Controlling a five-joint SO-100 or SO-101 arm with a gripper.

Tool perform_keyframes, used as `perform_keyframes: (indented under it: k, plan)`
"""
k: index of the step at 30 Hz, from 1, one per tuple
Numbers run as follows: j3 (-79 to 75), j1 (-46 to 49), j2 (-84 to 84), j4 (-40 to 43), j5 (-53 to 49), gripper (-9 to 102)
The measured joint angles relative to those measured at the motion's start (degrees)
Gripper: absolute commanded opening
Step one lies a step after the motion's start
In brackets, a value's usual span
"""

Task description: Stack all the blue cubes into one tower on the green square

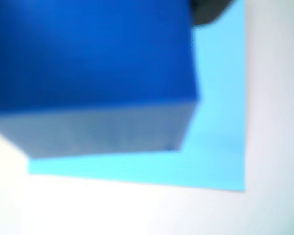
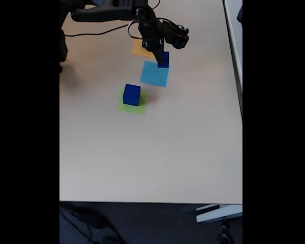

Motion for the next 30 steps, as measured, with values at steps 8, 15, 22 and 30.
perform_keyframes:
  k: [8,15,22,30]
  plan:
    - [1.4,7.1,7.8,7.1,-4.3,3]
    - [13.8,12.0,12.7,5.4,-8.5,4]
    - [27.4,14.3,15.6,-1.5,-10.9,3]
    - [29.0,15.8,17.5,-2.2,-13.2,4]
